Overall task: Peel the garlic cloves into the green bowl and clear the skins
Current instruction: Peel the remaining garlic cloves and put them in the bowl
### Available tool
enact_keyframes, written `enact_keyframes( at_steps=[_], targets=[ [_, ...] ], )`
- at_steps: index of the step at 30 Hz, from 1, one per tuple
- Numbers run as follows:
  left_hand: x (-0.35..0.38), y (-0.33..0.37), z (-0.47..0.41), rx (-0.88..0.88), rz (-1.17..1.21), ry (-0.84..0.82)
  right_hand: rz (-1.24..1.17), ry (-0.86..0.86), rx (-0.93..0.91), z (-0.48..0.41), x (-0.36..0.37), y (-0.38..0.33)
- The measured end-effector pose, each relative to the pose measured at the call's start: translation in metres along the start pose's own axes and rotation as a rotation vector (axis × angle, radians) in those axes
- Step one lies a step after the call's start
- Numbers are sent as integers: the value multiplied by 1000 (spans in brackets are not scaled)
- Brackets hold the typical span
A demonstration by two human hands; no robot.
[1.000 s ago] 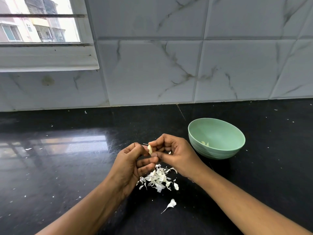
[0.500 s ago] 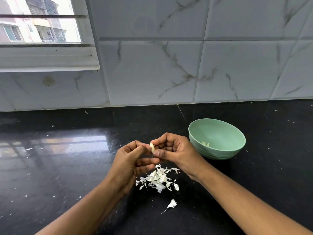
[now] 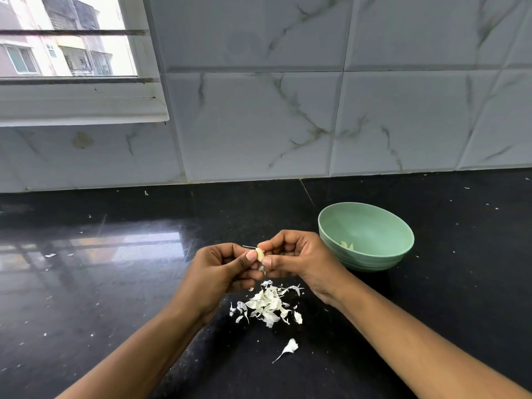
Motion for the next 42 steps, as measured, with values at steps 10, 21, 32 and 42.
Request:
enact_keyframes(
  at_steps=[10,21,32,42],
  targets=[
    [0,19,5,274,-461,88,-239,4,168,2,2,7],
    [5,60,31,742,-716,194,-155,-21,231,5,1,7],
    [-13,14,3,174,-45,121,-14,-8,104,5,7,1],
    [-10,-9,-4,-66,78,83,-43,14,37,2,2,-6]
  ],
)
Point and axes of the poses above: each hand's wrist, its own z-axis away from the middle knuckle, its own x-axis out of the palm, y = z × x, the point moved 10 cm from there along -z, towards the middle knuckle, and after that the axes turned 6 degrees about -x, right-handed, at the moved point
